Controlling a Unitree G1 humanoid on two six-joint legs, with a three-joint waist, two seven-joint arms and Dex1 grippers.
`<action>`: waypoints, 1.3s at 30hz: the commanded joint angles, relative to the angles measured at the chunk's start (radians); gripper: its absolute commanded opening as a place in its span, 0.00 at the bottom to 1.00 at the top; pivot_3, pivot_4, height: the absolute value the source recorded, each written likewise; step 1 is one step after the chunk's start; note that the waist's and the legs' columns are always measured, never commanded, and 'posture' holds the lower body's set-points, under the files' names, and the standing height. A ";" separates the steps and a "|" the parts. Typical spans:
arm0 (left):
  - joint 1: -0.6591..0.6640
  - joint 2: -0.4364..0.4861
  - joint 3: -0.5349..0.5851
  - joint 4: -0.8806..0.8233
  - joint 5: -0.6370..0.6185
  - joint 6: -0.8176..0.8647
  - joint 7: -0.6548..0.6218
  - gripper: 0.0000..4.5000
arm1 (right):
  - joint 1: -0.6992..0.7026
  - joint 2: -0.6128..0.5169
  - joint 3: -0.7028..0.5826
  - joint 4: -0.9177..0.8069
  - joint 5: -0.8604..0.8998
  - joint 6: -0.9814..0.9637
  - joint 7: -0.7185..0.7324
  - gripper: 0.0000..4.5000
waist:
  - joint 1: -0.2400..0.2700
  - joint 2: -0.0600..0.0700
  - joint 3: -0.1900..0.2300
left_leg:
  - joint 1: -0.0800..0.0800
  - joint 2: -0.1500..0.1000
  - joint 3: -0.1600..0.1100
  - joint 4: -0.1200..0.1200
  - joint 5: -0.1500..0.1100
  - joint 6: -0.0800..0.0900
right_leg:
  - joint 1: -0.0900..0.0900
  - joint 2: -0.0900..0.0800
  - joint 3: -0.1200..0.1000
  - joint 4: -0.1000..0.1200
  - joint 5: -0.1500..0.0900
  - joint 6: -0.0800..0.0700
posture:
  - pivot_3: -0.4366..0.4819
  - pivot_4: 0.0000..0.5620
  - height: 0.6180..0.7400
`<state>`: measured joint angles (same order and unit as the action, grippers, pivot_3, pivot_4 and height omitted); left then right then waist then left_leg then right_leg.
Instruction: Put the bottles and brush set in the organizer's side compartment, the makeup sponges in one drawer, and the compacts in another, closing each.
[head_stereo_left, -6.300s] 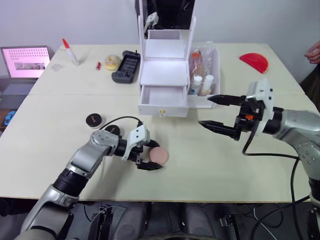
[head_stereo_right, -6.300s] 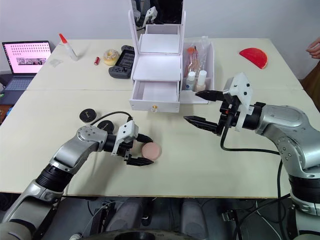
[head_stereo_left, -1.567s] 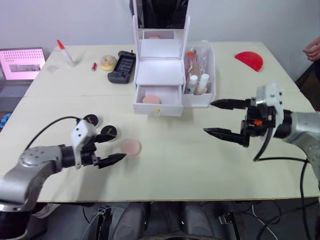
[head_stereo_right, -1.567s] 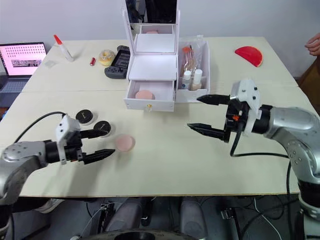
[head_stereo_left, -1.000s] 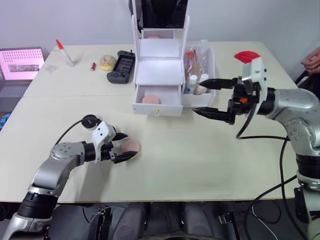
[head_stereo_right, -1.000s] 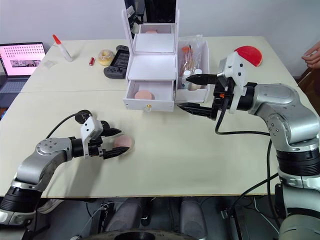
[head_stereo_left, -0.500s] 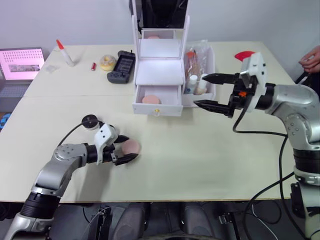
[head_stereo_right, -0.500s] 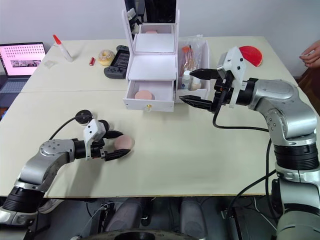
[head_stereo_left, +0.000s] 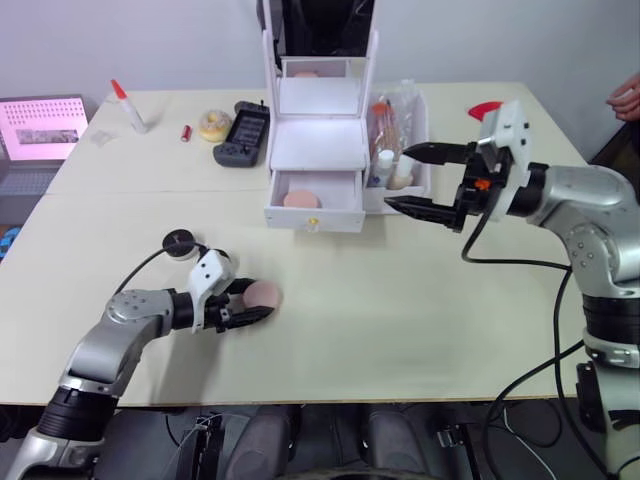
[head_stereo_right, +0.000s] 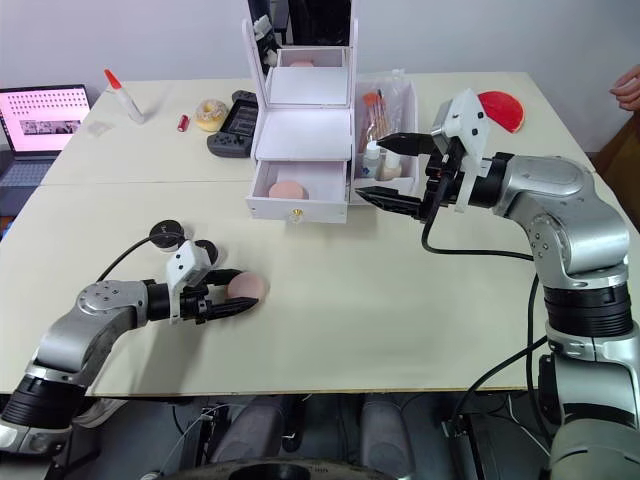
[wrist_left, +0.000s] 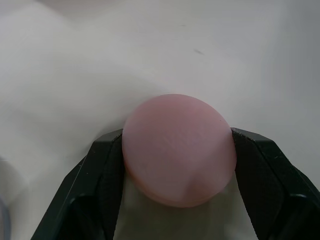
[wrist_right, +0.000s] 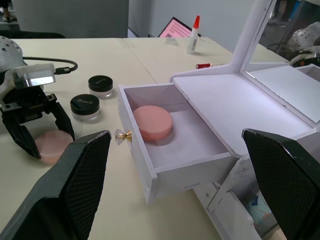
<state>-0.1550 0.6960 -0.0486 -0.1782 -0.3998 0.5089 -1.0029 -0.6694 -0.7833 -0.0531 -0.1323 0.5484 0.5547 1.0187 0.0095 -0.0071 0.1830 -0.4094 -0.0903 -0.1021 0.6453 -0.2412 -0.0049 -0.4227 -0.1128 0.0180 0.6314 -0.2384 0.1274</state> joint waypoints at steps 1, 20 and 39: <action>-0.050 0.057 0.094 -0.100 -0.091 0.073 -0.021 0.59 | -0.020 -0.002 -0.022 -0.011 -0.004 -0.012 -0.003 1.00 | 0.000 0.000 0.000 | 0.000 0.000 0.000 0.000 0.000 0.000 | 0.000 0.000 0.000 0.000 0.000 0.000 | 0.48 0.27 0.98; -0.807 0.024 -0.028 0.389 -0.090 0.071 -0.246 0.59 | -0.006 0.016 -0.021 0.011 -0.026 -0.037 0.001 1.00 | 0.000 -0.001 0.001 | 0.000 -0.002 -0.002 0.002 0.001 -0.001 | 0.002 0.001 -0.003 0.000 0.000 0.001 | 0.48 0.27 0.98; -1.045 -0.299 -0.156 0.951 0.185 -0.286 -0.384 0.59 | 0.061 -0.002 -0.069 -0.106 0.000 0.030 -0.064 1.00 | -0.022 -0.002 0.001 | -0.002 -0.002 -0.001 0.002 0.001 0.000 | -0.001 0.002 -0.002 0.002 0.000 0.002 | 0.48 0.27 0.98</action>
<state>-1.1636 0.3998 -0.2201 0.7726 -0.2254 0.2499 -1.3824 -0.6035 -0.7708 -0.0890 -0.1980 0.5320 0.5849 0.9648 -0.0125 -0.0086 0.1841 -0.4112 -0.0920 -0.1033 0.6474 -0.2401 -0.0053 -0.4235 -0.1110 0.0160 0.6334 -0.2379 0.1290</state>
